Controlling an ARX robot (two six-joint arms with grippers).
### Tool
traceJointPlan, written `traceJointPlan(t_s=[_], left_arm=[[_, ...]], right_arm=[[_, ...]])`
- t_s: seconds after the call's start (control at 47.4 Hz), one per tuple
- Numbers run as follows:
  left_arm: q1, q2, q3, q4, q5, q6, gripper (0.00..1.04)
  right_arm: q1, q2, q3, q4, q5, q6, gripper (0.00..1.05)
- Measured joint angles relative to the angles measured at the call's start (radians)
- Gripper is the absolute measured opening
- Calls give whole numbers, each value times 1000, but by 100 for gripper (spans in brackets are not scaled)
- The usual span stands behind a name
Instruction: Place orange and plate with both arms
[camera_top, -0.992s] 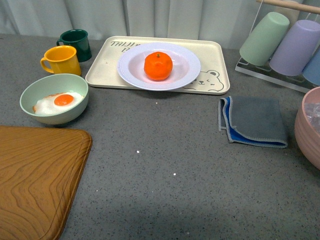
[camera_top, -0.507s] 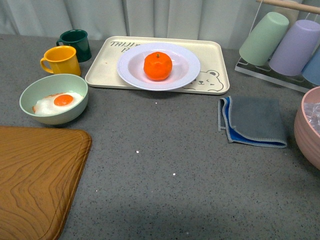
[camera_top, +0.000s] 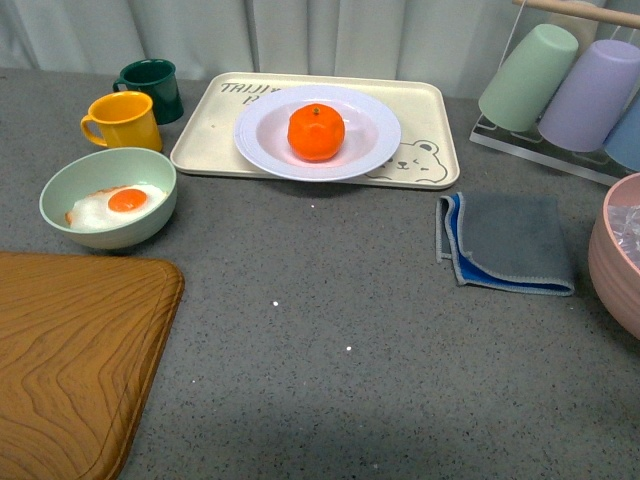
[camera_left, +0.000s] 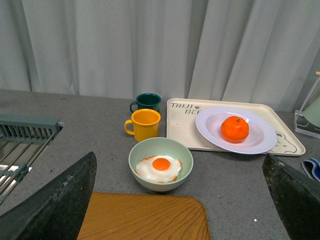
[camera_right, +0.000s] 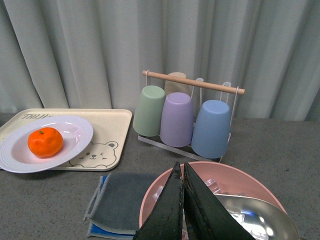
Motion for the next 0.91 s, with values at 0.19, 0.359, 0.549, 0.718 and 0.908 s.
traceJointPlan(t_s=[0.19,0.359,0.549,0.718,0.908], left_arm=[[0,0,0,0,0,0,98],[0,0,0,0,0,0,98],[0,0,0,0,0,0,98],[0,0,0,0,0,0,98],[0,0,0,0,0,0,98]], right_arm=[[0,-148,-13,-130,0,0,1],[0,-278,-16,-248,0,0,1],[0,-401,-16,-364,-1,0,1],[0,-471,-16,-432,-1,0,1],[0,-540,-16,-500,-1,0,1]])
